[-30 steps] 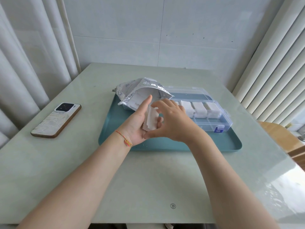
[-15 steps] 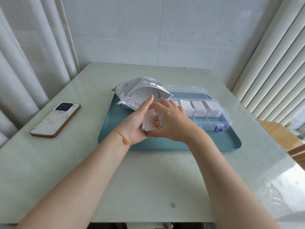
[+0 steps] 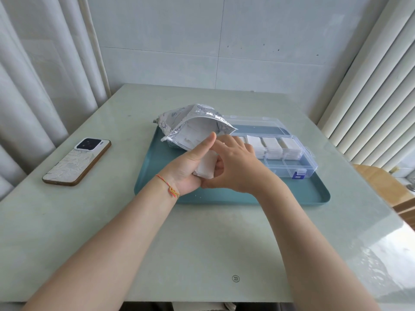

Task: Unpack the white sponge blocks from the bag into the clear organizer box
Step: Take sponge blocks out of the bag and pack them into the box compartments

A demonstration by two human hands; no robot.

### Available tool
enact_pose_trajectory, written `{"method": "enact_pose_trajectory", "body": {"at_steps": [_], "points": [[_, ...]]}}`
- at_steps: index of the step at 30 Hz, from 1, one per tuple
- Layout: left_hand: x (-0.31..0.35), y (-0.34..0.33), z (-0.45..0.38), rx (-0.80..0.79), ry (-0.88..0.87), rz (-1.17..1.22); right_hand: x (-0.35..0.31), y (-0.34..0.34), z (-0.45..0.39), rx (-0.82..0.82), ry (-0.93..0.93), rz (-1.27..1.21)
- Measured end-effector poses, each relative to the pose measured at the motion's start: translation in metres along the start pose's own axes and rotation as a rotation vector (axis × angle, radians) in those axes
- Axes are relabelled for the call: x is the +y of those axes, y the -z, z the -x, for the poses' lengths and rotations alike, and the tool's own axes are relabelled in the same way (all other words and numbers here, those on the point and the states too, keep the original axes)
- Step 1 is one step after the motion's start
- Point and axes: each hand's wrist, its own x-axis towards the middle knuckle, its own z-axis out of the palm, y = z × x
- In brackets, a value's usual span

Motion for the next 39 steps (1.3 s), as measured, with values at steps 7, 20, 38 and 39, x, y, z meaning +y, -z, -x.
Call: {"method": "enact_pose_trajectory", "body": {"at_steps": [7,20,38,39], "points": [[0.001,0.003,-0.001,0.056,0.049,0.056,0.0,0.003,0.001,-0.001,-0.017,-0.065],[0.001,0.012,-0.007,0.177,0.013,0.064,0.009,0.021,0.005,0.065,-0.046,-0.481],[-0.005,-0.006,-0.001,0.044,-0.22,-0.577,0.001,0.008,-0.004,0.161,-0.054,-0.585],[-0.005,-0.006,-0.001,0.035,-0.224,-0.569,0.001,0.007,-0.004,0.164,-0.065,-0.589]]}}
